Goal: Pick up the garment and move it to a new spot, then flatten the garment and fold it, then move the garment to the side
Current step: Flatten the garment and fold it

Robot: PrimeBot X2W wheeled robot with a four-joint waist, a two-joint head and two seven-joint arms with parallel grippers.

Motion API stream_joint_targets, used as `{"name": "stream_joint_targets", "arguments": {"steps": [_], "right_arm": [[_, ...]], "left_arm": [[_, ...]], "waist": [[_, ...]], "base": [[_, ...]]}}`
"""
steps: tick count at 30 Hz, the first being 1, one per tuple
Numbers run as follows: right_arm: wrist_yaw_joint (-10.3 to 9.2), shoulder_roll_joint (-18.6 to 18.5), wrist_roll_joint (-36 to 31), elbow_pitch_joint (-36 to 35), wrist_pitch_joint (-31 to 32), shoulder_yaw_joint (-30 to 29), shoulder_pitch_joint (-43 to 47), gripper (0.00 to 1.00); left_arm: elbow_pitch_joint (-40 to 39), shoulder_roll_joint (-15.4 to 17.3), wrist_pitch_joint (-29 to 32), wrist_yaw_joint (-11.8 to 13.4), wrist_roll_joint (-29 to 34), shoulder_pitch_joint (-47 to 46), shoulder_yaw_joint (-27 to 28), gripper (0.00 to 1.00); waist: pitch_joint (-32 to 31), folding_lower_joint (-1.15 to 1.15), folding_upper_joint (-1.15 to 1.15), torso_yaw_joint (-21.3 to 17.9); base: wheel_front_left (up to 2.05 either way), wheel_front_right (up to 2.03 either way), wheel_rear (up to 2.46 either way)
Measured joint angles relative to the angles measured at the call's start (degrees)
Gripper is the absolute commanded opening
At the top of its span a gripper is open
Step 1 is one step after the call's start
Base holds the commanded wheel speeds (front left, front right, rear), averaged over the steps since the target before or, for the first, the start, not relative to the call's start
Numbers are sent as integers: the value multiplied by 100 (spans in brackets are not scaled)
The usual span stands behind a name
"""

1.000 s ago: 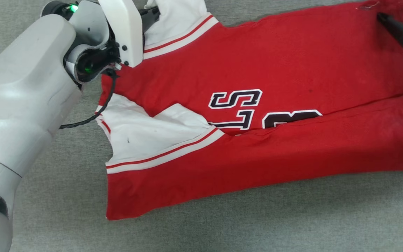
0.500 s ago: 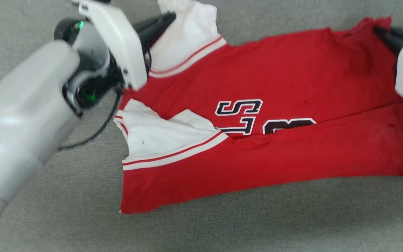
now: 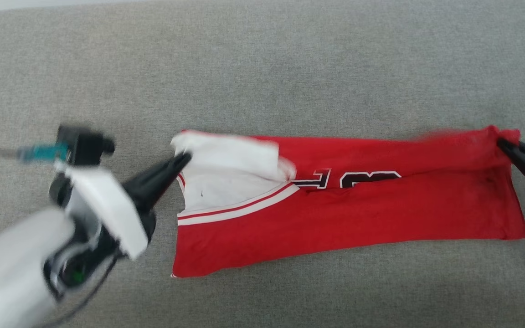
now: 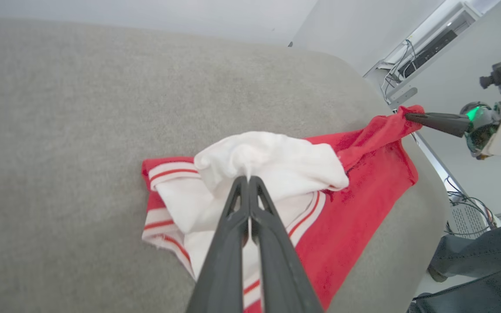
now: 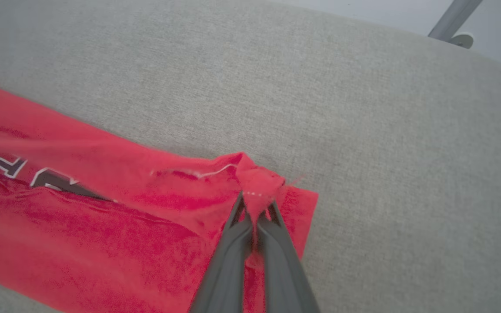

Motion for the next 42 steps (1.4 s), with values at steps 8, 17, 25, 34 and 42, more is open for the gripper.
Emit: {"name": "stream_joint_targets", "arguments": {"steps": [8,17,25,34,42], "right_arm": [[0,315,-260,-379,-45,-1007,1139,0],[0,996,-628,48,-56,-1307,1265,1],[0,1047,-591,180,-137,-1516,1267,100],[-1,1028,-339,667,164,-2002,1590,100],[-2,1012,-182,1271,266,-2078,1593,100]], "left_arm": [[-875,483,-499,643,-24,1060,-165,0],[243,-609,-610,487,-4,1246,-266,0],[854,-931,-822,404,220,1449,-41,100],[652,-1638,-856,753,1613,2724,2009,100],[971,-2748,-859,795,4025,3882,4088,100]], "waist": [[33,0,0,9],[102,0,0,70],[6,0,0,89],[-149,0,0,445],[-342,0,0,836]], "base": [[0,0,0],[0,0,0],[0,0,0],[0,0,0],[0,0,0]]}}
